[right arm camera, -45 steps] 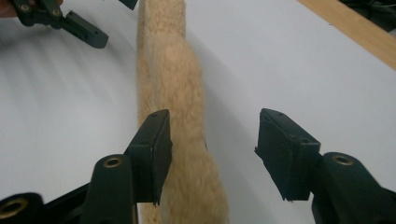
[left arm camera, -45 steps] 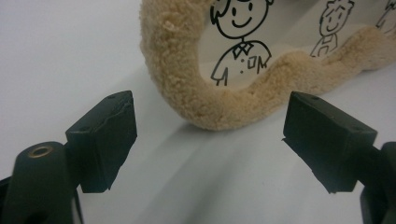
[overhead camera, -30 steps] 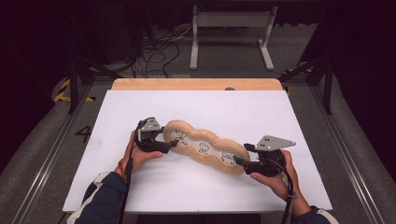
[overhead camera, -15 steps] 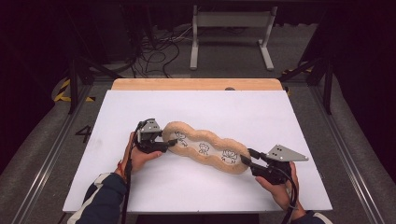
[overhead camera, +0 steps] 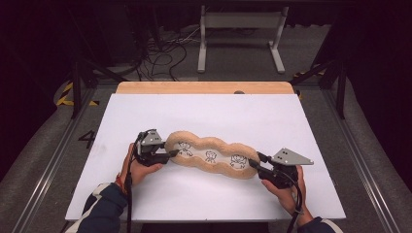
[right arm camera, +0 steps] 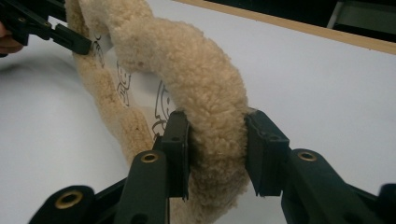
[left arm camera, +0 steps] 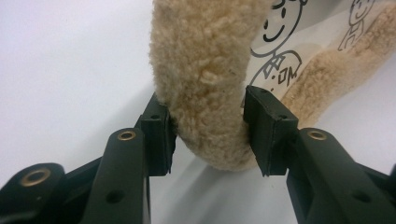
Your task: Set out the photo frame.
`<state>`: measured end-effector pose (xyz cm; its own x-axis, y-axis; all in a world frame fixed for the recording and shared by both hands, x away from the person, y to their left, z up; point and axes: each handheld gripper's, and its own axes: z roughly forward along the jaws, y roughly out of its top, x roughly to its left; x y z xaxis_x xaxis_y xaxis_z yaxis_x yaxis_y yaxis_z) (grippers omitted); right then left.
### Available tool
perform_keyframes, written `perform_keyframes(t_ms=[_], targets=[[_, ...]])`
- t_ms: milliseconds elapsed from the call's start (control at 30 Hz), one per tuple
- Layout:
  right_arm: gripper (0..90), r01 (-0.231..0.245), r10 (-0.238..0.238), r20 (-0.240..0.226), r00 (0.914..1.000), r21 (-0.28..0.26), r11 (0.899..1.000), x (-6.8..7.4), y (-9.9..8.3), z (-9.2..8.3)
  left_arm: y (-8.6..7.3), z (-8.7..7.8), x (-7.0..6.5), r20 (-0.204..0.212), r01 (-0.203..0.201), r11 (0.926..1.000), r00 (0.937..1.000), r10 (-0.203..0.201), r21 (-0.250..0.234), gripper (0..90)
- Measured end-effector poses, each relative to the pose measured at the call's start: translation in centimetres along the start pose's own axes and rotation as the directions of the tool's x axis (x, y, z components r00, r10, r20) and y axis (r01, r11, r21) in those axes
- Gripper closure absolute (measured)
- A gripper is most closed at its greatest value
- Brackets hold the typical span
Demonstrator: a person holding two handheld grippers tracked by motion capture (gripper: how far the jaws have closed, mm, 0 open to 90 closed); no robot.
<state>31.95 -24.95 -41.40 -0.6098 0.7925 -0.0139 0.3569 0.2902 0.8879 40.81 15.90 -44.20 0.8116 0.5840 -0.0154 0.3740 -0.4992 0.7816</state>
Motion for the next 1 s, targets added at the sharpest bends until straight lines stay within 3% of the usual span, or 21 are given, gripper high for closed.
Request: perform_keyframes(t_ms=[633,767,933,1000], targets=[[63.9,0.038,-0.039,0.02,0.9991,0.023,0.999,0.1,0.8,1.9,-1.8,-2.2,-1.7,-0.015,0.016,0.9998,0.9998,-0.016,-0.007,55.0],[63.6,0.032,-0.033,0.016,0.9993,0.026,0.999,-0.1,0.9,2.3,-1.9,-2.3,-1.9,-0.031,0.001,1.0,0.9995,-0.001,-0.003,54.2],[62.2,0.057,-0.058,0.029,0.9979,0.033,0.998,0.2,0.9,2.4,-2.0,-2.2,-1.9,-0.034,-0.002,1.0,0.9994,0.002,-0.008,54.2],[58.0,0.057,-0.058,0.024,0.998,0.038,0.998,0.2,0.9,2.4,-2.1,-2.2,-2.1,-0.043,-0.011,0.9999,0.999,0.01,-0.011,53.9]])
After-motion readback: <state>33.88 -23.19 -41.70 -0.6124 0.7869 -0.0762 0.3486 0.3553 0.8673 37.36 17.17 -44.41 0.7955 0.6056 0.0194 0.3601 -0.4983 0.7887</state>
